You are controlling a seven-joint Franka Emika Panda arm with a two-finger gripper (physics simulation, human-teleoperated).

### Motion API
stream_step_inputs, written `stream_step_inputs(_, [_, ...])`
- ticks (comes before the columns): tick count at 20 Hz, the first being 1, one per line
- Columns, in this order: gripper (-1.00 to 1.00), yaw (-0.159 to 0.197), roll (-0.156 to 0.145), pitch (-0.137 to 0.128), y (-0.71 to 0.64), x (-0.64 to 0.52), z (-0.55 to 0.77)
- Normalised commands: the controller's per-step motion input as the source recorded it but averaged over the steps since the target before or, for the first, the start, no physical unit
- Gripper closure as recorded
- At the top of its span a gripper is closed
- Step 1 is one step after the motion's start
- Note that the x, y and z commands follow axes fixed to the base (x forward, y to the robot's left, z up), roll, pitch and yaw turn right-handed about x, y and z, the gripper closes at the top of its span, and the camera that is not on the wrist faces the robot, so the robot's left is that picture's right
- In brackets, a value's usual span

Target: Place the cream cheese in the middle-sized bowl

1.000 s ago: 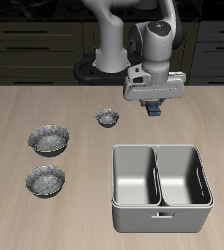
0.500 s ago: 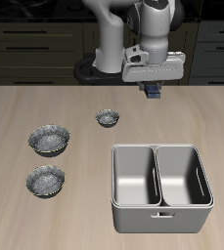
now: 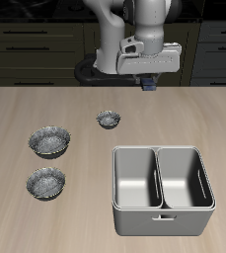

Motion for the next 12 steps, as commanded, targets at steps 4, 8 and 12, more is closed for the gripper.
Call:
stream_step_inputs(4, [1.00,0.015,0.002,0.022,-0.36,0.11,0.15])
stream_step_inputs(8, [1.00,0.008,0.007,-0.007,-0.58,0.16,0.26])
stream_step_inputs(12, [1.00,0.000,-0.013,-0.001,-0.38,0.11,0.15])
